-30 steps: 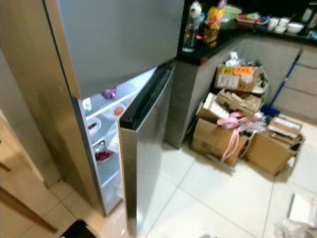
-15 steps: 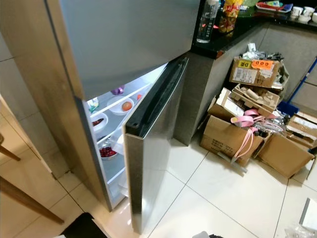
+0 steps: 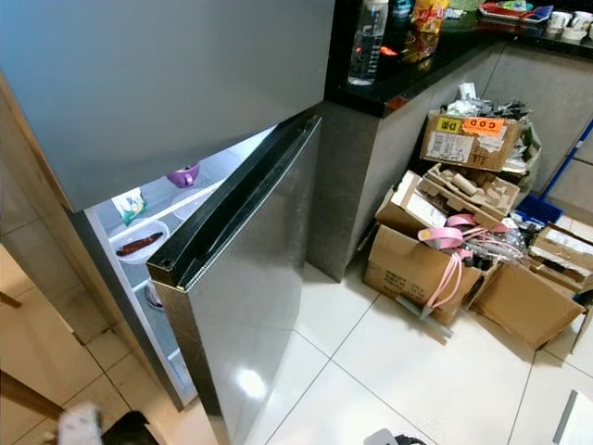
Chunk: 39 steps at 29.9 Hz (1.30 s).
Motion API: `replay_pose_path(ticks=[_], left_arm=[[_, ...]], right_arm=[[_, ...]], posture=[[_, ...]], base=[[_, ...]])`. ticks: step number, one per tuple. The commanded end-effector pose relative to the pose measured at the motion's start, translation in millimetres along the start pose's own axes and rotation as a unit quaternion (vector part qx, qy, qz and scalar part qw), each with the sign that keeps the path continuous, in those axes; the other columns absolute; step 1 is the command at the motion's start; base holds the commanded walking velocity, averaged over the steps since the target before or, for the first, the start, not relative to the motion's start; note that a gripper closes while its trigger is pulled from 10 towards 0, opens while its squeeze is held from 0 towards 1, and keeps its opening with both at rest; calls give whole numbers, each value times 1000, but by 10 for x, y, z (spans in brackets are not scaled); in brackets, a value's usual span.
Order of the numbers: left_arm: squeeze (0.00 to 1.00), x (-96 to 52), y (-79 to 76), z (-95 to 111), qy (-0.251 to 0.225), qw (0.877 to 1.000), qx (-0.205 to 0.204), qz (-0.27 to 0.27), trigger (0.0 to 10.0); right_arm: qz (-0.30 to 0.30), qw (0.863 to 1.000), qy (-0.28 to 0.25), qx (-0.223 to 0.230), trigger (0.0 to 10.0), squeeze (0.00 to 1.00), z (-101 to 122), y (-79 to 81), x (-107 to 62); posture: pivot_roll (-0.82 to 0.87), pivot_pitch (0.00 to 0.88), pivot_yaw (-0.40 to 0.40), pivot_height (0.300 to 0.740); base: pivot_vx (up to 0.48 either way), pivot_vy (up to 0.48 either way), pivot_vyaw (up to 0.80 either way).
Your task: Restocking fridge
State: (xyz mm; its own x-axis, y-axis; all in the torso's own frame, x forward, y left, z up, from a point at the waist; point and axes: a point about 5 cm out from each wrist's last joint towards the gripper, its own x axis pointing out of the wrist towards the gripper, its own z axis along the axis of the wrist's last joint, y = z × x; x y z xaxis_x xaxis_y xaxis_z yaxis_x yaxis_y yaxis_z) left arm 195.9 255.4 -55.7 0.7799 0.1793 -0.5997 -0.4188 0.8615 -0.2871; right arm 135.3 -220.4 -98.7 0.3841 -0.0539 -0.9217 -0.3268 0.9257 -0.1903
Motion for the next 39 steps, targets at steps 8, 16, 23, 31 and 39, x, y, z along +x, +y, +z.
replay_pose_path(ticks=[8, 16, 23, 31, 39], left_arm=[[0, 128, -147, 632, -111, 989, -37, -94, 10000], [0, 121, -761, 664, -77, 926, -23, -369, 10000], [0, 75, -966, 525, -40, 895, -16, -445, 10000], [0, -97, -1441, 257, 25, 807, 9, -591, 10000], [0, -468, -2198, -161, 97, 677, 92, -724, 10000]], right_arm=[[0, 1000, 7, -6, 10000, 0, -40, -9, -5], [2, 1000, 9, -7, 10000, 0, -58, 4, -6], [1, 1000, 11, -9, 10000, 0, -70, -6, -9], [1, 1000, 11, -13, 10000, 0, -69, -23, -11], [1, 1000, 10, -18, 10000, 0, -58, -33, -11]], posture=[[-49, 0, -26, 740], [-52, 0, -28, 740], [-54, 0, -36, 740], [-54, 0, -40, 740], [-60, 0, -42, 740]], base=[[0, 0, 0], [0, 0, 0], [0, 0, 0], [0, 0, 0], [0, 0, 0]])
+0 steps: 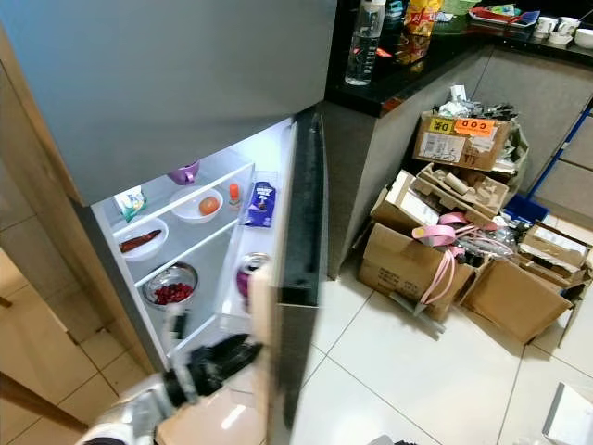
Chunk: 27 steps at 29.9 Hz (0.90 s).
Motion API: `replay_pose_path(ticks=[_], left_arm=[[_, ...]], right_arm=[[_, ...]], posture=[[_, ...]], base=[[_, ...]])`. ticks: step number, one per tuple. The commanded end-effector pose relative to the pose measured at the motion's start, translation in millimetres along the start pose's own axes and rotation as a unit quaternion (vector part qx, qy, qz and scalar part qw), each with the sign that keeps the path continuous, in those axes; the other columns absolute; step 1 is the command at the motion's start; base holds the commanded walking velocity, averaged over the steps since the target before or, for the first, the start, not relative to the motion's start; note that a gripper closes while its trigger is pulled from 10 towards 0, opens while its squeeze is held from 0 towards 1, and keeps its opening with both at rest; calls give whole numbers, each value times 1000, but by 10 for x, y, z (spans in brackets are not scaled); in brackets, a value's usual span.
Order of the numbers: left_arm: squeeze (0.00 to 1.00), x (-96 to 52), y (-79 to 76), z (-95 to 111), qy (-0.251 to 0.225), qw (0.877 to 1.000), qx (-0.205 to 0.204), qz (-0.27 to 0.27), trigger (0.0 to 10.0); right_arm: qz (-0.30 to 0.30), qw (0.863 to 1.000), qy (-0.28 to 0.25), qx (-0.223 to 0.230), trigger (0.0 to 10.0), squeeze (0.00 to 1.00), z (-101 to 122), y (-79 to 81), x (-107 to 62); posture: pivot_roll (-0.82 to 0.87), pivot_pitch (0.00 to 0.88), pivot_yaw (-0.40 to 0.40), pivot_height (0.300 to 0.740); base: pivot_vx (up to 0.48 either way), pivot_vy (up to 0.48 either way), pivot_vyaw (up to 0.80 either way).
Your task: Restocking fridge
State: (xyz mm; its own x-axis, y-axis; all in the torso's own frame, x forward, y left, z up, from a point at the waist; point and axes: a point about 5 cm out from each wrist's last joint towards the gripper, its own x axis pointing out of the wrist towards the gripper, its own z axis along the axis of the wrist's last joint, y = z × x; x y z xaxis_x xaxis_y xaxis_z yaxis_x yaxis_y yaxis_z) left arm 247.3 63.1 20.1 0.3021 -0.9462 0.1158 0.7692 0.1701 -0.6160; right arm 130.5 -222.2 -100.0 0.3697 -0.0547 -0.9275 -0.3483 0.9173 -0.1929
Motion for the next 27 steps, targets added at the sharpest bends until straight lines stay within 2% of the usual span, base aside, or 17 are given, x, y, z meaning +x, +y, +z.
replay_pose_path(ticks=[1, 3, 5, 8, 10, 13, 14, 15, 16, 17, 18, 20, 21, 23, 24, 27], left_arm=[[0, 197, -125, -35, 28, 998, 15, -52, 10000], [0, 302, -191, 33, 18, 996, 20, -81, 10000], [0, 262, -150, 57, 12, 998, 18, -65, 10000], [0, 28, 21, 38, 4, 1000, 9, 14, 10000], [0, -188, 130, -16, 1, 997, -6, 77, 10000], [0, -529, 239, -160, 11, 984, -31, 175, 10000], [0, -529, 239, -160, 11, 984, -31, 175, 10000], [0, -644, 258, -223, 16, 978, -42, 206, 10000], [0, -644, 258, -223, 16, 978, -42, 206, 10000], [0, -850, 276, -353, 21, 962, -65, 265, 10000], [0, -850, 276, -353, 21, 962, -65, 265, 10000], [0, -1272, 268, -628, 37, 912, -101, 397, 10000], [0, -1272, 268, -628, 37, 912, -101, 397, 10000], [0, -1544, 214, -830, 48, 864, -124, 485, 10000], [0, -1544, 214, -830, 48, 864, -124, 485, 10000], [0, -1786, 100, -1081, 73, 806, -149, 568, 10000]], right_arm=[[-2, 1000, 3, -7, 10000, 0, -6, -36, -5], [-3, 1000, 2, -5, 10000, 0, -4, -41, -5], [-3, 1000, 3, -6, 10000, 0, -8, -42, -6], [-3, 1000, 4, -6, 10000, 0, -15, -37, -6], [-1, 1000, 4, -6, 10000, 0, -19, -26, -5], [2, 1000, 5, -5, 10000, 0, -22, -1, -2], [2, 1000, 5, -5, 10000, 0, -22, -1, -2], [3, 1000, 5, -5, 10000, 0, -22, 8, -1], [3, 1000, 5, -5, 10000, 0, -22, 8, -1], [5, 1000, 5, -5, 10000, 0, -15, 25, 1], [5, 1000, 5, -5, 10000, 0, -15, 25, 1], [8, 1000, 2, -3, 10000, 0, 3, 52, 6], [8, 1000, 2, -3, 10000, 0, 3, 52, 6], [11, 1000, -4, -4, 10000, 0, 33, 62, 9], [11, 1000, -4, -4, 10000, 0, 33, 62, 9], [28, 999, -36, -21, 10000, 0, 169, 78, 15]], posture=[[-65, 0, -41, 740], [-71, 0, -40, 740], [-68, 0, -43, 740], [-66, 0, -40, 740], [-61, 0, -38, 740], [-54, 0, -32, 740], [-54, 0, -32, 740], [-54, 0, -32, 740], [-54, 0, -32, 740], [-54, 0, -27, 740], [-54, 0, -27, 740], [-52, 0, -25, 740], [-52, 0, -25, 740], [-49, 0, -26, 740], [-49, 0, -26, 740], [-47, 0, -29, 740]], base=[[0, 0, 0], [0, 0, 0], [0, 0, 0], [0, 0, 0], [0, 0, 0], [0, 0, 0], [0, 0, 0], [0, 0, 0], [0, 0, 0], [0, 0, 0], [0, 0, 0], [0, 0, 0], [0, 0, 0], [0, 0, 0], [0, 0, 0], [0, 0, 0]])
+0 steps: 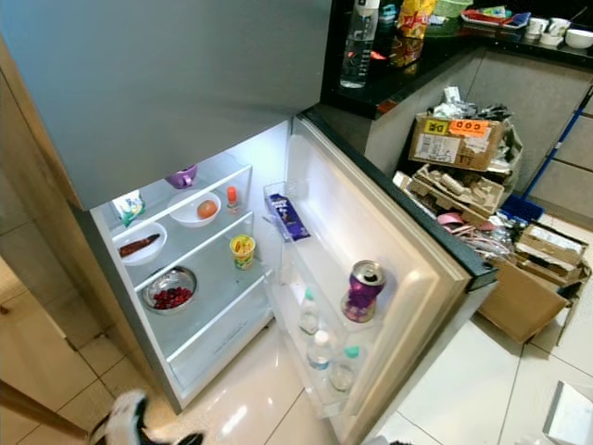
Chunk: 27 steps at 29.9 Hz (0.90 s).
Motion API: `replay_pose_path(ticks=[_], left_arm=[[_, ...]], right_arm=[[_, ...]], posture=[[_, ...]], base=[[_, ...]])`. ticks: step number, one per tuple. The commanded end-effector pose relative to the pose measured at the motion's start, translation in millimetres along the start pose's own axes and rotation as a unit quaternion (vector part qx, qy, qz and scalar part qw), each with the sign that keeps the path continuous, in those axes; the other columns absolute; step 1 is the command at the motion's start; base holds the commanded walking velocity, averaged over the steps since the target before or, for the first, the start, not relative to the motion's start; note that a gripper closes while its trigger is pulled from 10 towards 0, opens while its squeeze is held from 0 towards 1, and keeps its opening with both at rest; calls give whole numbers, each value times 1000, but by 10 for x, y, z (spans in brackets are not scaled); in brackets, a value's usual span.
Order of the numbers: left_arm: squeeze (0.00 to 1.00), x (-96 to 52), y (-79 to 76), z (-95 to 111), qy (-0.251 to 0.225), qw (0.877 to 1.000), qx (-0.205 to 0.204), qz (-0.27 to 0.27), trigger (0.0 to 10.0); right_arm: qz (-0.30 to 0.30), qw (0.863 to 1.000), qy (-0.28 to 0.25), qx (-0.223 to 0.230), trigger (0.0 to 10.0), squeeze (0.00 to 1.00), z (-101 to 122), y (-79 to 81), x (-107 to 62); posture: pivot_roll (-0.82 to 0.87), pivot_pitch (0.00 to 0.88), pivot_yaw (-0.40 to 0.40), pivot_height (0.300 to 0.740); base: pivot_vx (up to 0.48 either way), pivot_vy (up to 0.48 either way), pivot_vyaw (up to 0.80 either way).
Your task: Restocking fridge
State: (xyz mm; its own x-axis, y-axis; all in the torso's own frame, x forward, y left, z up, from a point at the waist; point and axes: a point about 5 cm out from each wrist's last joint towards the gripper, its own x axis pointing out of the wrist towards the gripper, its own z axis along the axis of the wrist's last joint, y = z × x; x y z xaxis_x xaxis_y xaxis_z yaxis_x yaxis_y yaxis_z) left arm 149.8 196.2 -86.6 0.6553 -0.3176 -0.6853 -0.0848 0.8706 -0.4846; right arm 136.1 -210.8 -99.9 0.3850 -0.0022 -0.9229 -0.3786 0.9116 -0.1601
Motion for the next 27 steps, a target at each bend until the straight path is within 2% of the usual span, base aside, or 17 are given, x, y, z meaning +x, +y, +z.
replay_pose_path(ticks=[1, 2, 3, 5, 6, 12, 18, 19, 20, 21, 24, 27], left_arm=[[0, -104, 153, -160, 25, 997, 1, 72, 10000], [0, -156, 206, -262, 43, 994, 4, 105, 10000], [0, -156, 206, -262, 43, 994, 4, 105, 10000], [0, -210, 254, -370, 63, 988, 9, 137, 10000], [0, -220, 247, -415, 66, 988, 4, 141, 10000], [0, -194, 228, -393, 58, 987, 5, 147, 10000], [0, -117, 179, -287, 45, 987, 21, 152, 10000], [0, -117, 179, -287, 45, 987, 21, 152, 10000], [0, -105, 168, -277, 47, 987, 27, 151, 10000], [0, -101, 164, -275, 48, 987, 30, 150, 10000], [0, -99, 160, -276, 49, 987, 32, 149, 10000], [0, -97, 141, -317, 56, 987, 36, 147, 10000]], right_arm=[[17, 999, -38, -19, 10000, 0, 165, -1, 8], [34, 997, -65, -21, 10000, 0, 289, 10, 10], [34, 997, -65, -21, 10000, 0, 289, 10, 10], [53, 994, -97, -22, 10000, 0, 445, 22, 7], [89, 988, -127, -18, 10000, 0, 602, 64, -2], [143, 973, -167, -64, 10000, 0, 826, 157, -32], [197, 940, -267, -84, 10000, 0, 1349, 231, -150], [197, 940, -267, -84, 10000, 0, 1349, 231, -150], [194, 929, -296, -104, 10000, 0, 1519, 229, -201], [172, 926, -316, -114, 10000, 0, 1636, 195, -233], [147, 925, -331, -118, 10000, 0, 1729, 151, -260], [61, 918, -381, -95, 10000, 0, 2009, -68, -372]], posture=[[-48, 0, -31, 740], [-48, 0, -31, 740], [-48, 0, -31, 740], [-48, 0, -31, 740], [-48, 0, -31, 740], [-53, 0, -31, 740], [-53, 0, -31, 740], [-53, 0, -31, 740], [-53, 0, -31, 740], [-55, 0, -28, 740], [-55, 0, -28, 740], [-55, 0, -28, 740]], base=[[0, 0, 0], [0, 0, 0], [0, 0, 0], [0, 0, 0], [0, 0, 0], [0, 0, 0], [0, 0, 0], [0, 0, 0], [0, 0, 0], [0, 0, 0], [0, 0, 0], [0, 0, 0]])
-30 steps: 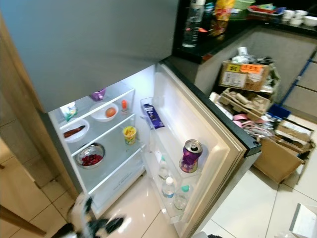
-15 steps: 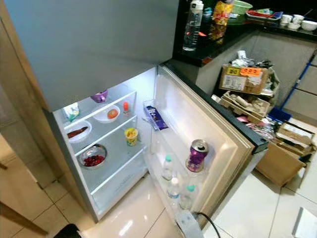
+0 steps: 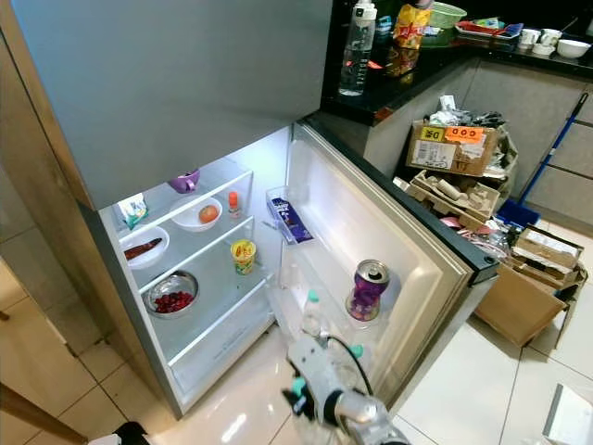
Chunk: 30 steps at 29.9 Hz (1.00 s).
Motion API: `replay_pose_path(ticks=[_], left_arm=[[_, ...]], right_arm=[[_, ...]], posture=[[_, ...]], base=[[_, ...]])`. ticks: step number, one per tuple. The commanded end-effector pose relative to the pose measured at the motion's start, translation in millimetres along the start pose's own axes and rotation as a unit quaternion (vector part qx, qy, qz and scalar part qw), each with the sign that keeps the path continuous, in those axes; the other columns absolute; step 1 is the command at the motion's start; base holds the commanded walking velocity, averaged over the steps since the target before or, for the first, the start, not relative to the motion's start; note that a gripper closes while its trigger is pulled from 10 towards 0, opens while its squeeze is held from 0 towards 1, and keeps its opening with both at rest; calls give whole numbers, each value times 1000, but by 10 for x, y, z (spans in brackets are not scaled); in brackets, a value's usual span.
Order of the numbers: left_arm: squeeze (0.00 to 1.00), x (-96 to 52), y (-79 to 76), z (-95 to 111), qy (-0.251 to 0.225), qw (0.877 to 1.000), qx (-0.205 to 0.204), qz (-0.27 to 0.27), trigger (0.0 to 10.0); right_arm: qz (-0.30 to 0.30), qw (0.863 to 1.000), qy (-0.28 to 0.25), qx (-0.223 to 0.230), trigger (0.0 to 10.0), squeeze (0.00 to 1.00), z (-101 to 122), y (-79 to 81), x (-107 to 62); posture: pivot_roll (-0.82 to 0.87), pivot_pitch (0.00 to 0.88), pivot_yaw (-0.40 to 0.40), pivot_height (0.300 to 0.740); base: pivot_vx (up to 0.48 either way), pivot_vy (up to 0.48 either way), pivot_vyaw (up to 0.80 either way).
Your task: Restocking fridge
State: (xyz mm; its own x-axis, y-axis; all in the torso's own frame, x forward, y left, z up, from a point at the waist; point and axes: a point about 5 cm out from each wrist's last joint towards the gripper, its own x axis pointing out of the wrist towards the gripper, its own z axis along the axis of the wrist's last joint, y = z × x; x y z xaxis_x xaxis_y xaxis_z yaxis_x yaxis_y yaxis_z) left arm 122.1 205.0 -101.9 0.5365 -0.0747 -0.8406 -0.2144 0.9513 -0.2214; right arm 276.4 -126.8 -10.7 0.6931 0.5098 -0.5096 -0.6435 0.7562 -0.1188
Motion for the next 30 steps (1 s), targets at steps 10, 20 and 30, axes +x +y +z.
replay_pose_path(ticks=[10, 20, 30], left_arm=[[0, -4, -53, -109, 15, 1000, 7, -2, 10000], [0, -7, -49, -112, 16, 1000, 10, -2, 10000], [0, -5, -45, -99, 15, 1000, 11, -3, 10000]], right_arm=[[-179, 984, -1, -20, 10000, 0, 165, -555, -125], [-358, 931, 70, -10, 10000, 0, -73, -1177, -624], [-475, 875, 90, 16, 10000, 0, -218, -1574, -1126]], posture=[[-53, 0, -33, 740], [-55, 0, -29, 740], [-57, 0, -27, 740]], base=[[0, 0, 0], [0, 0, 0], [0, 0, 0]])
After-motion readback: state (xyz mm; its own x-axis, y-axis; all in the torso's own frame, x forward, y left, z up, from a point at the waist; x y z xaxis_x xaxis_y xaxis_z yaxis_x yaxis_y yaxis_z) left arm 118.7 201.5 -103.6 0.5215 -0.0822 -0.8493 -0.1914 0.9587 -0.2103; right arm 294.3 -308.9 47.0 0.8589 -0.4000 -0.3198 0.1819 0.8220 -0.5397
